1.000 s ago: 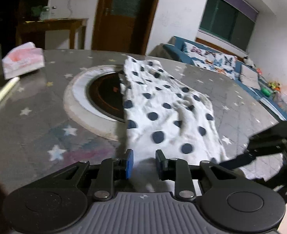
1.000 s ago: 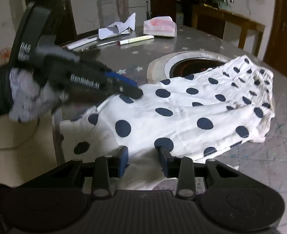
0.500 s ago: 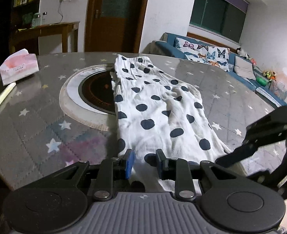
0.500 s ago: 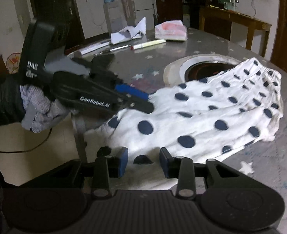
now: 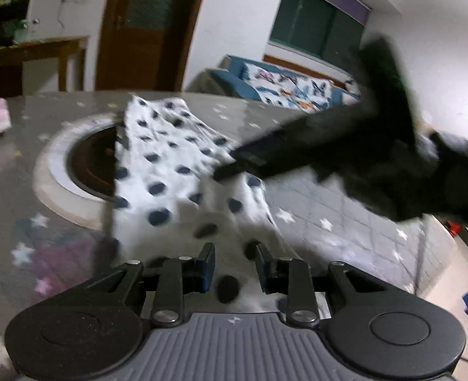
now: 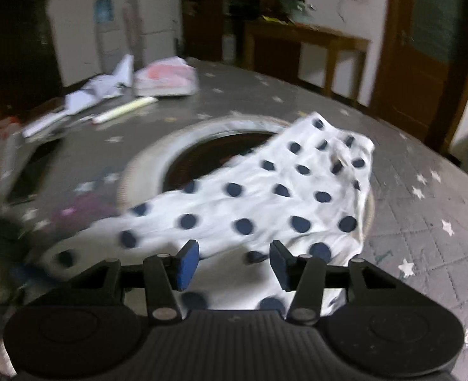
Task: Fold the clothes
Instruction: 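Grasp the waistband end of the pants with the right gripper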
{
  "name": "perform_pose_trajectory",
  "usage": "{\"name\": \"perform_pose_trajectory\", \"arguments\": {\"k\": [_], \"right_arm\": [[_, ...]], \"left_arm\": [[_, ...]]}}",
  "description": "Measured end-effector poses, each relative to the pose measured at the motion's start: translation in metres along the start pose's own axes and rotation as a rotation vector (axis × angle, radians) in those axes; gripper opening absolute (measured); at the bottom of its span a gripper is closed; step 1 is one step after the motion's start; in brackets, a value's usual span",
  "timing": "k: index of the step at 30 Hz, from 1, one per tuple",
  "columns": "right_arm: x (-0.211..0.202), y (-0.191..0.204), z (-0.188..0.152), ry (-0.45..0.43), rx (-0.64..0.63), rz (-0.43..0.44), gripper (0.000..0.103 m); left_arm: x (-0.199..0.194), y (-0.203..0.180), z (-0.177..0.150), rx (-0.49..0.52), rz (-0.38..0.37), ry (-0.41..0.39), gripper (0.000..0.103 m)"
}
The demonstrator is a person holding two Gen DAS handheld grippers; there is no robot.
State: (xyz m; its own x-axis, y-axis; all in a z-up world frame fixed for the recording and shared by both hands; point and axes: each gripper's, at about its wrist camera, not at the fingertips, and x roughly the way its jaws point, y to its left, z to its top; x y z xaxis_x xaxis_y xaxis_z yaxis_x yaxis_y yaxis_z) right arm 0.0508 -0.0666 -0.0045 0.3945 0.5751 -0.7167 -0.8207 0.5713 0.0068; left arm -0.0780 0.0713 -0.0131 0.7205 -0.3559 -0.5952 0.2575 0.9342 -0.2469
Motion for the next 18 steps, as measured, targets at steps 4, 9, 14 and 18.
{"name": "perform_pose_trajectory", "arguments": {"k": [4,9,14,18], "right_arm": [[0.031,-0.014,0.006,0.024,0.023,-0.042,0.053],[0.07,-0.023,0.021,0.031,0.028,-0.066,0.069],[0.098,-0.03,0.039,0.023,0.037,-0.066,0.081],[0.118,-0.037,0.055,0.023,0.044,-0.062,0.092]], "left_arm": [[0.008,-0.002,-0.009,-0.004,-0.03,0.032,0.037],[0.007,0.0,-0.016,-0.018,-0.065,0.037,0.05],[0.008,0.002,-0.017,-0.031,-0.102,0.032,0.061],[0.01,0.003,-0.018,-0.037,-0.129,0.029,0.07]]}}
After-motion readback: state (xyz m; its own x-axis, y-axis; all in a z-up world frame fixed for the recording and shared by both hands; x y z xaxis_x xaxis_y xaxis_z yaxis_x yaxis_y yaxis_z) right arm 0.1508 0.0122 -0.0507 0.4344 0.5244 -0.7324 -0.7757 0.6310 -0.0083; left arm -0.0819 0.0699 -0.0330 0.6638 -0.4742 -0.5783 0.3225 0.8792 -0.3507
